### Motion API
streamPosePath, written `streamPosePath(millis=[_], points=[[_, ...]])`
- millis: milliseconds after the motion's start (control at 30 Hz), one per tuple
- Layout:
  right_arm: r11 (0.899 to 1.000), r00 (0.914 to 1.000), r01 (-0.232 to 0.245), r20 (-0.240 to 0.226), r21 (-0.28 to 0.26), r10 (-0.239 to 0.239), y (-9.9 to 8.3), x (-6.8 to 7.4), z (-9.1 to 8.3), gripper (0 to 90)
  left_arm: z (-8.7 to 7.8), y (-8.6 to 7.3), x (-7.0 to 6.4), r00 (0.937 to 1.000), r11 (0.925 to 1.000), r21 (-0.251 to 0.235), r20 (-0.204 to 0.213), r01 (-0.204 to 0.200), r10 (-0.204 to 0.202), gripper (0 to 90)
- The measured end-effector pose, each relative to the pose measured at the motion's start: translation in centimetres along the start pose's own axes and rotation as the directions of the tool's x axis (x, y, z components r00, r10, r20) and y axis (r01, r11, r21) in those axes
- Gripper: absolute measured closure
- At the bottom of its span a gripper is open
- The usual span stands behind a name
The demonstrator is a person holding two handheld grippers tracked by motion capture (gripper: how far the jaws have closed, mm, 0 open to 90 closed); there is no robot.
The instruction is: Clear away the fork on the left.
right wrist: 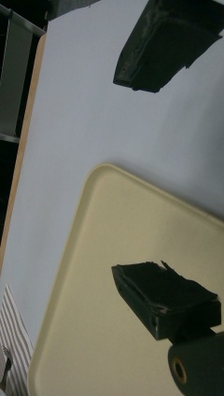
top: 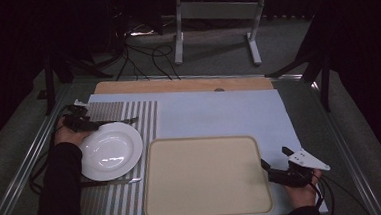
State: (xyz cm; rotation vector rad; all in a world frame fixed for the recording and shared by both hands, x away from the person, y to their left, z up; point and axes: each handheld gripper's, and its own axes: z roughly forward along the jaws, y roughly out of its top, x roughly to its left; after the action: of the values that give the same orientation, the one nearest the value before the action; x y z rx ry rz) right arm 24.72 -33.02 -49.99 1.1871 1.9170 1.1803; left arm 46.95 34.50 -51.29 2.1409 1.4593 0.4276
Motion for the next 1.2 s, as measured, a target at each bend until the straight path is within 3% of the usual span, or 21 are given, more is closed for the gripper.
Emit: streamPosePath(millis=[33, 67, 200, 433, 567, 733, 967, 1100, 1200], points=[[1.0, 1.0, 0.0, 0.001, 0.0, 0.0, 0.0, 0.0, 0.0, 8.3, 0.1, 0.1, 0.1, 0.9995, 0.9995, 0.011, 0.009, 0.029, -0.029, 33.4], [1.0, 1.0, -0.002, 0.0, -0.001, 0.002, 0.0, 0.0, 0.0, 8.3, 0.1, 0.2, 0.1, 0.9995, 0.9993, 0.018, -0.001, 0.032, -0.032, 35.5], [1.0, 1.0, -0.002, 0.0, -0.002, 0.002, 0.0, -0.1, -0.1, 8.3, 0.0, 0.5, -0.2, 0.9995, 0.9989, 0.047, -0.031, 0.0, 0.001, 42.2], [1.0, 1.0, -0.006, 0.001, 0.003, 0.006, 0.0, -0.1, 0.0, 8.4, -0.1, 0.9, -0.9, 0.999, 0.9969, 0.066, -0.01, -0.042, 0.043, 69.9], [1.0, 1.0, -0.008, 0.002, 0.004, 0.008, 0.0, -0.1, 0.0, 8.4, -0.1, 1.4, -1.2, 0.9992, 0.994, 0.103, -0.009, -0.037, 0.038, 76.3], [1.0, 0.9999, -0.011, 0.0, 0.003, 0.011, 0.0, -0.2, -0.1, 8.4, -0.1, 1.9, -1.8, 0.9975, 0.9892, 0.14, -0.048, -0.045, 0.052, 76.5], [1.0, 0.9999, -0.016, 0.003, 0.001, 0.016, 0.0, -0.3, -0.2, 8.4, -1.0, 1.8, -1.8, 0.999, 0.9918, 0.126, -0.037, -0.02, 0.025, 76.5], [1.0, 0.9999, -0.014, 0.004, 0.0, 0.014, 0.0, -0.2, -0.2, 8.4, -2.1, 2.0, -1.7, 0.9998, 0.9974, 0.073, -0.022, -0.001, 0.003, 76.5], [1.0, 0.9999, -0.015, 0.003, -0.001, 0.015, 0.0, -0.2, -0.2, 8.5, -3.0, 2.0, -1.6, 0.9989, 0.9993, 0.023, 0.036, 0.029, -0.03, 76.6]])
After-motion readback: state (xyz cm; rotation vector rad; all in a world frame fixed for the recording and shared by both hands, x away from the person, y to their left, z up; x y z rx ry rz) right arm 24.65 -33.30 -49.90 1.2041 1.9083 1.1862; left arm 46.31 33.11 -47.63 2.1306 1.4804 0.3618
